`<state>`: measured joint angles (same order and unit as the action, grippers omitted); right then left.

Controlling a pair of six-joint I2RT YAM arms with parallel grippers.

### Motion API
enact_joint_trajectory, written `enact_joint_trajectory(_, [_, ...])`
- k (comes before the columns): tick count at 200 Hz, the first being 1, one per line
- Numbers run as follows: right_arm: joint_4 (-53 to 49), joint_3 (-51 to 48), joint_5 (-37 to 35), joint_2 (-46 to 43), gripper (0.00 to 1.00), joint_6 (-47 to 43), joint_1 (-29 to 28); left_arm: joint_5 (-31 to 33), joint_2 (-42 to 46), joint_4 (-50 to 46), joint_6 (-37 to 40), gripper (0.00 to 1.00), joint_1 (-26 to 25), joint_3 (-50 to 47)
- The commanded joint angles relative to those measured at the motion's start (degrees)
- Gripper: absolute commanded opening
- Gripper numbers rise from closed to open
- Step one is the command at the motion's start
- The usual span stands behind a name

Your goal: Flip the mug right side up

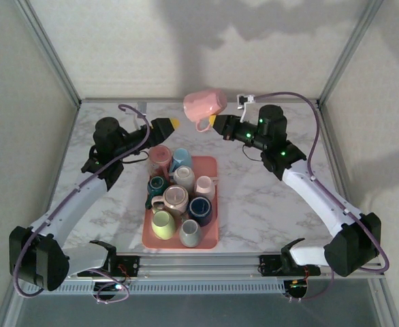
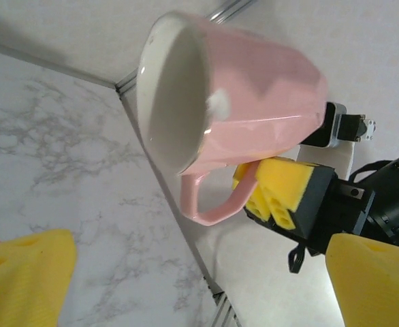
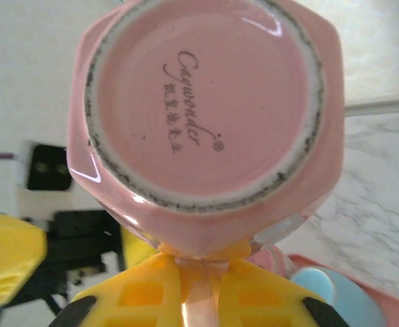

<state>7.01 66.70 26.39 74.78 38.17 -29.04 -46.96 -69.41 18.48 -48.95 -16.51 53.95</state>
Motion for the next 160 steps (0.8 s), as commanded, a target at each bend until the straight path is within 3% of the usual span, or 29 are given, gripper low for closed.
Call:
enact_joint_trajectory(1, [14.96,1.94,3.89,-0.63,0.0,6.25,0.81,-1.0,-0.64,5.94,-5.61,0.91,-1.2,2.11])
enact_joint_trajectory(80, [23.82,1.77,6.98,2.34,0.0,13.91,1.06,0.88,-4.17,15.71,-14.64,0.75,-4.2,4.2])
enact_joint_trajectory(101, [25.17,1.84,7.45,2.81,0.0,15.19,1.07,1.22,-5.57,15.71,-15.69,0.64,-4.81,5.14])
enact_joint_trajectory(160, [28.96,1.16,8.26,3.98,0.0,18.84,1.02,1.4,-8.14,18.41,-18.91,0.58,-6.85,6.89])
